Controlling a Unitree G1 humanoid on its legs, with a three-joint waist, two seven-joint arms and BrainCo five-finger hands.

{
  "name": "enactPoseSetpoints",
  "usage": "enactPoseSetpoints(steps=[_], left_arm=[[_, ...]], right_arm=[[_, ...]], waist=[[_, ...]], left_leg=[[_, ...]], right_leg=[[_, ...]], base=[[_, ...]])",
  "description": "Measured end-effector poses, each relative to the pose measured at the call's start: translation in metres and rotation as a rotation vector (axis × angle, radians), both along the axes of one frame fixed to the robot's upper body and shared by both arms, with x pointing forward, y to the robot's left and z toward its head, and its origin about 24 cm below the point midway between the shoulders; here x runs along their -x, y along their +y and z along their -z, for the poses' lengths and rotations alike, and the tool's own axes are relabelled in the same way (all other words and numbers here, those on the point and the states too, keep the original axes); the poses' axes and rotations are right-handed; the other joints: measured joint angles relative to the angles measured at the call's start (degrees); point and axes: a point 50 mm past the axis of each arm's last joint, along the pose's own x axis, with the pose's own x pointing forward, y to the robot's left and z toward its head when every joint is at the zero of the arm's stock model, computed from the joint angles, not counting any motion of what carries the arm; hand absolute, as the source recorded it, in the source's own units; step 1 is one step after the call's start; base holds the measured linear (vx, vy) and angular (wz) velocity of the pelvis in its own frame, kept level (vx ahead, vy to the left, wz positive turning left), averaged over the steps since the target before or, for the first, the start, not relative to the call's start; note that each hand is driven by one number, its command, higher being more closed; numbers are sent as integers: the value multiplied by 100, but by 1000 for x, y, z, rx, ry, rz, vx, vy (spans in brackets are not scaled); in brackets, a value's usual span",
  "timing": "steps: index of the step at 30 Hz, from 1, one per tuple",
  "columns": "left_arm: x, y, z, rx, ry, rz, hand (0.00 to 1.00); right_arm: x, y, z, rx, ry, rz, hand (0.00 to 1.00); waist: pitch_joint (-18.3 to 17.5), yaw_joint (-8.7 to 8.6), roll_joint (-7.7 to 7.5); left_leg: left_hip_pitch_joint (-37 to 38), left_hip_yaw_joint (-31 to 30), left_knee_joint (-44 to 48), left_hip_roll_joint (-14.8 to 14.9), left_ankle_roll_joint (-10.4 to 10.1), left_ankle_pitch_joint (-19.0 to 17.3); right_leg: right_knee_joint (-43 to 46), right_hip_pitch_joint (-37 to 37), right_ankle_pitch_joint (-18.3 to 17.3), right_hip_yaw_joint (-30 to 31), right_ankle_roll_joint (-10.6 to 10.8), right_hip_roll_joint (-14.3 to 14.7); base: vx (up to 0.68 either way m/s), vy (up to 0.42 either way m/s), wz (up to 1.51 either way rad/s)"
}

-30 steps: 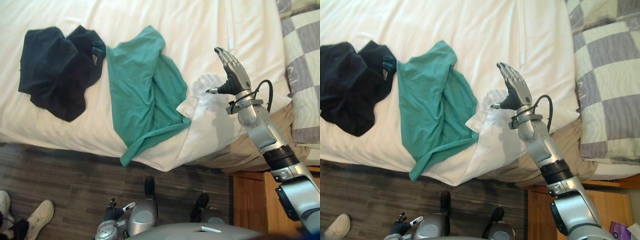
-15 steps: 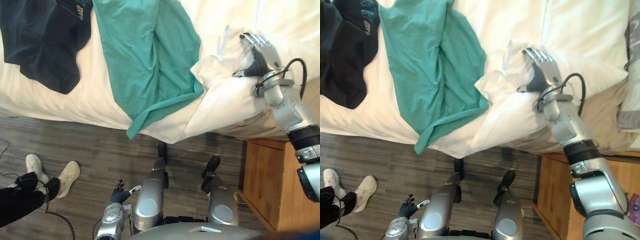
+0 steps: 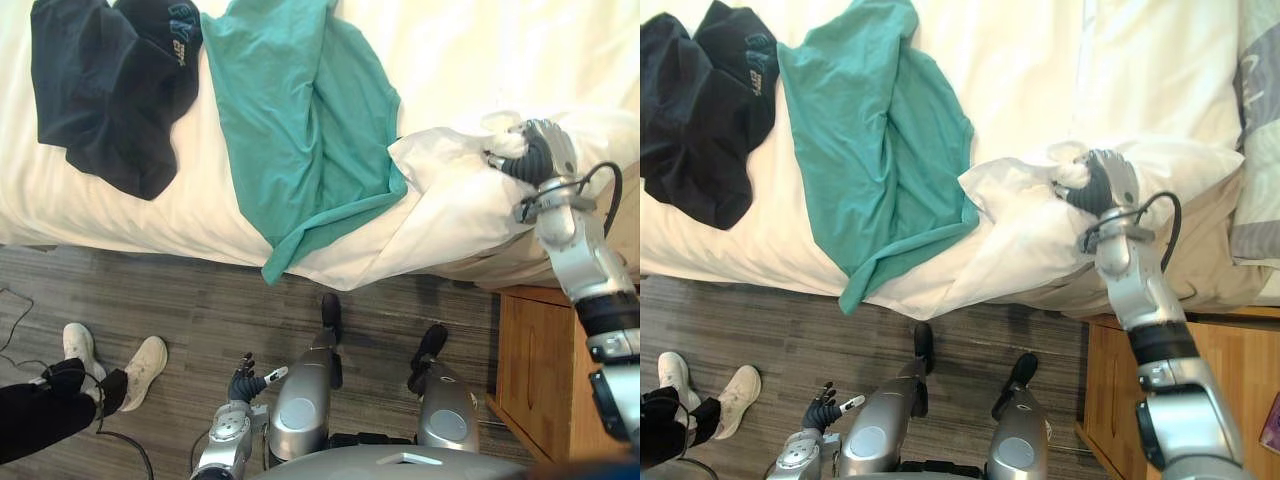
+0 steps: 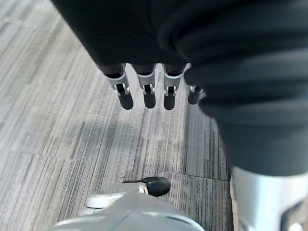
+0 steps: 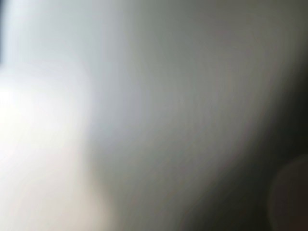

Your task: Tidy the bed and pick cloth on bed and put in laundry

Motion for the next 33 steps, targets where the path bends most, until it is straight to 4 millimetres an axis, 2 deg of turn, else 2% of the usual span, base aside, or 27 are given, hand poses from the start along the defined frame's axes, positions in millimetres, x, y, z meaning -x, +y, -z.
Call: enactPoseSetpoints(steps=[3, 4, 5, 8, 12, 14, 17, 20, 21, 23, 24, 26, 28, 30, 31, 33], left_arm=[[5, 2, 2, -8, 28, 3, 0], [7, 2, 2, -16, 34, 13, 0], [8, 3, 3, -18, 40, 11, 0], [17, 6, 8, -28, 85, 12, 0], [19, 2, 10, -19, 101, 15, 0], [19, -2, 11, -10, 108, 14, 0], [22, -11, 14, 15, 128, 10, 0], [22, -17, 15, 31, 132, 11, 0], [23, -17, 16, 34, 136, 1, 0], [24, -16, 17, 37, 145, -6, 0], [26, -16, 17, 47, 152, -34, 0], [27, -16, 18, 55, 153, -52, 0], [31, -16, 19, 67, 157, -90, 0], [35, -15, 20, 75, 162, -119, 0], [37, -15, 20, 79, 164, -131, 0], [40, -18, 20, 90, 164, -151, 0]], right_arm=[[20, -1, 30, -66, 57, 21, 100], [29, -1, 44, -106, 84, 35, 100], [36, 1, 55, -134, 110, 45, 0], [61, 5, 98, -241, 218, 102, 0], [88, 8, 134, -374, 302, 213, 0], [103, 14, 161, -461, 386, 274, 0], [115, 19, 188, -621, 455, 349, 0], [121, 21, 197, -750, 460, 395, 0], [126, 17, 204, -832, 455, 447, 0], [129, 13, 205, -872, 443, 477, 0], [138, 3, 209, -959, 411, 564, 0], [147, -5, 212, -1005, 389, 638, 0], [164, -22, 213, -1053, 330, 766, 0], [172, -34, 206, -1074, 243, 835, 0], [179, -46, 195, -1059, 149, 891, 0], [185, -56, 184, -1042, 68, 935, 0]], waist=[[-362, -54, -100], [-498, -47, -173], [-605, -52, -238], [-1072, -96, -370], [-1303, -188, -356], [-1423, -240, -359], [-1560, -342, -372], [-1589, -358, -360], [-1597, -315, -349], [-1603, -333, -339], [-1613, -332, -328], [-1617, -335, -320], [-1629, -336, -305], [-1646, -366, -282], [-1659, -381, -262], [-1685, -404, -257]], left_leg=[[105, 73, -7, 17, -34, -25], [236, 176, -14, 43, -74, -59], [332, 237, -18, 69, -109, -92], [566, 468, -158, 171, -139, -149], [758, 640, -278, 211, -185, -182], [892, 788, -364, 225, -201, -193], [1003, 935, -364, 246, -225, -247], [1162, 1000, -364, 272, -229, -290], [1277, 1097, -365, 294, -255, -343], [1308, 1123, -365, 296, -257, -370], [1346, 1213, -365, 310, -275, -396], [1372, 1260, -366, 321, -284, -408], [1462, 1348, -367, 354, -319, -445], [1505, 1399, -368, 373, -326, -471], [1535, 1410, -369, 386, -332, -482], [1549, 1408, -398, 409, -334, -514]], right_leg=[[-98, 99, 18, 100, 31, 34], [-168, 177, 35, 200, 57, 67], [-221, 205, 42, 285, 67, 100], [-430, 285, 67, 500, 82, 244], [-601, 374, 132, 682, 99, 326], [-750, 428, 216, 824, 99, 379], [-865, 495, 261, 961, 90, 417], [-886, 633, 278, 1004, 60, 444], [-921, 708, 274, 1105, 54, 472], [-958, 775, 274, 1124, 54, 480], [-965, 776, 274, 1179, 54, 492], [-964, 775, 274, 1211, 53, 502], [-958, 811, 269, 1256, 47, 530], [-946, 821, 251, 1262, 35, 547], [-906, 824, 208, 1266, 28, 552], [-777, 798, 113, 1263, 21, 557]], base=[[0, 2, -15], [-16, -7, -38], [-22, -14, -50], [-15, -29, -46], [0, -5, -29], [38, 1, -34], [51, -6, -26], [74, -19, -17], [78, -19, -20], [88, -16, -18], [82, -12, -17], [55, -10, -16], [49, -23, -17], [13, -21, -14], [-3, -22, -9], [-11, -9, 2]])
